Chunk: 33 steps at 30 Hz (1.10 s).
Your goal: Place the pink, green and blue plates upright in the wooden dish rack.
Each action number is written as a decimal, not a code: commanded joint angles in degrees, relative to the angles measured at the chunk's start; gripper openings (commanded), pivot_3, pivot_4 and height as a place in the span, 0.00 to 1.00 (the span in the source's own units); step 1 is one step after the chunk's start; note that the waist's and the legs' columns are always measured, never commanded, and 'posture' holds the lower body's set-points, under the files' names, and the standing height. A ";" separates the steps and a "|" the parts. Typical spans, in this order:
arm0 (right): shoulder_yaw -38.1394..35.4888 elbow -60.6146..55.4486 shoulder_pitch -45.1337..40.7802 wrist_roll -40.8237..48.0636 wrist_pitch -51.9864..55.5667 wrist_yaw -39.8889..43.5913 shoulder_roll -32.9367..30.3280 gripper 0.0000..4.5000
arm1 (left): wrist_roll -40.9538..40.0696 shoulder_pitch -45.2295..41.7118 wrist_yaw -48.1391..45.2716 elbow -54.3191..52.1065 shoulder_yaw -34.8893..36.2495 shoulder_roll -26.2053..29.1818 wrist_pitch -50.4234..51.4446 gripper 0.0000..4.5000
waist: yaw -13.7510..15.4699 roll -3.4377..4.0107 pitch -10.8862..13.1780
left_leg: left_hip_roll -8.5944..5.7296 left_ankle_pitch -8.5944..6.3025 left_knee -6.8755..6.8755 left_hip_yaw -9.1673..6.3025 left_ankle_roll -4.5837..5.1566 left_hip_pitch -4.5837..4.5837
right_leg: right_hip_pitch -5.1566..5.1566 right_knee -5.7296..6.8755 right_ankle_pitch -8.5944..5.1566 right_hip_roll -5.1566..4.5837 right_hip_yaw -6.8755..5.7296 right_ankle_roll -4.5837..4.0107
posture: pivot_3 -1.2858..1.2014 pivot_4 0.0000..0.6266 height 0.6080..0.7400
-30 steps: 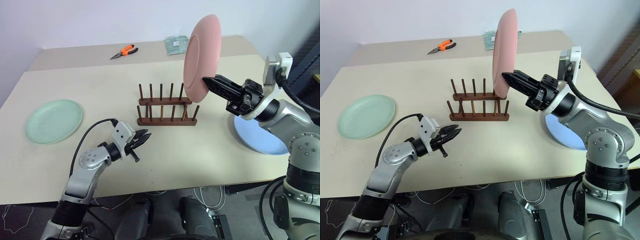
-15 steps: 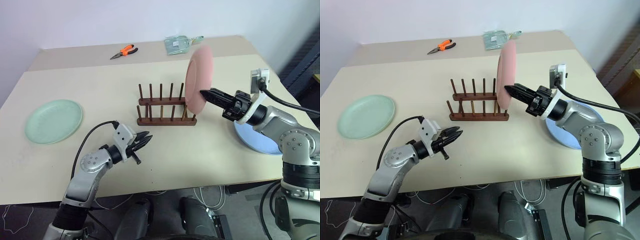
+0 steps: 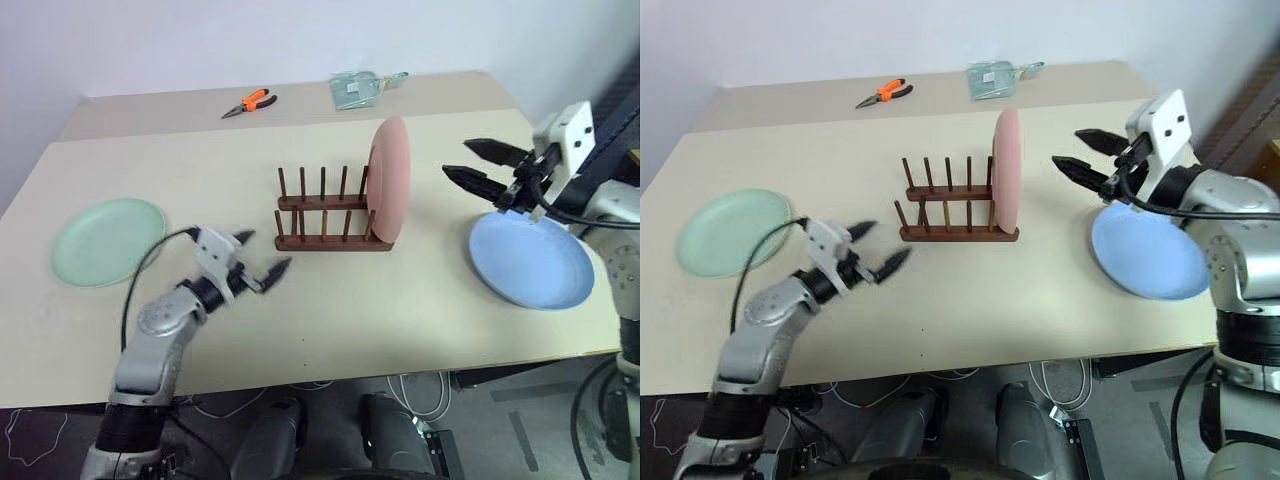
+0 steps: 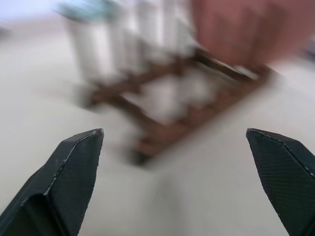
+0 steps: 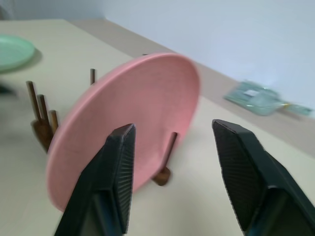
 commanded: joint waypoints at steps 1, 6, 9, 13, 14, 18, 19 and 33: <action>5.47 -11.74 -5.92 -0.24 -1.04 0.49 1.50 0.93 | 2.25 -7.45 22.03 4.12 15.08 -1.89 0.61 1.00 | -0.43 -0.04 0.03 | 0.04 0.00 0.00 0.02 0.00 0.00 | -0.06 0.03 0.01 0.00 -0.01 0.00 | 0.52 0.24 0.99; 19.14 -14.14 -6.88 -11.08 -5.41 1.10 4.59 0.93 | 6.94 -10.73 42.64 6.60 26.23 -2.52 7.35 1.00 | -0.03 -0.48 -0.19 | 0.22 -0.23 -0.02 0.04 -0.21 0.13 | 0.00 -0.01 0.06 0.20 -0.15 0.14 | 0.52 0.24 0.99; 24.13 -12.84 -6.24 -15.21 -8.22 1.53 7.64 0.93 | 4.93 -11.32 49.79 5.48 32.48 -3.87 12.23 1.00 | 0.30 -0.65 -0.09 | 0.08 -0.25 0.19 0.04 -0.18 -0.02 | -0.07 0.01 0.12 0.12 -0.14 0.20 | 0.52 0.24 0.99; 24.90 -12.24 -5.77 -16.81 -9.37 2.42 9.10 0.93 | 3.41 -11.80 51.96 4.44 34.35 -4.44 15.34 1.00 | 1.64 -0.75 -0.06 | 0.06 -0.30 0.77 -0.08 -0.17 -0.43 | -0.14 0.04 0.19 0.19 -0.24 0.29 | 0.52 0.24 0.99; 26.29 -11.91 -5.18 -16.93 -9.75 2.47 10.81 0.93 | -2.46 -12.42 51.58 3.86 37.66 -5.92 18.71 1.00 | 1.81 -0.80 -0.09 | 0.03 -0.31 0.85 -0.14 -0.15 -0.48 | -0.13 0.02 0.24 0.19 -0.26 0.31 | 0.52 0.24 0.99; 28.10 -11.65 -3.83 -17.33 -9.95 2.68 14.74 0.93 | -15.66 -13.75 52.91 2.87 45.15 -9.93 26.32 1.00 | 1.35 -0.94 -0.17 | 0.05 -0.34 0.88 -0.16 -0.11 -0.44 | -0.08 0.02 0.27 0.21 -0.29 0.28 | 0.52 0.24 0.99; 28.05 -11.82 -3.63 -17.63 -9.88 2.60 15.18 0.94 | -17.33 -14.07 54.43 3.01 46.62 -10.66 26.74 0.88 | 1.29 -0.96 -0.15 | 0.06 -0.34 0.88 -0.17 -0.11 -0.44 | -0.10 0.03 0.27 0.23 -0.29 0.28 | 0.52 0.24 0.99; 27.72 -10.98 -4.26 -24.25 -10.73 -0.81 15.97 0.99 | -23.82 -15.58 43.87 -0.83 34.92 -9.31 22.70 0.00 | 1.39 -1.06 -0.10 | 0.05 -0.31 0.86 -0.15 -0.16 -0.43 | -0.10 0.05 0.29 0.25 -0.26 0.24 | 0.52 0.24 0.99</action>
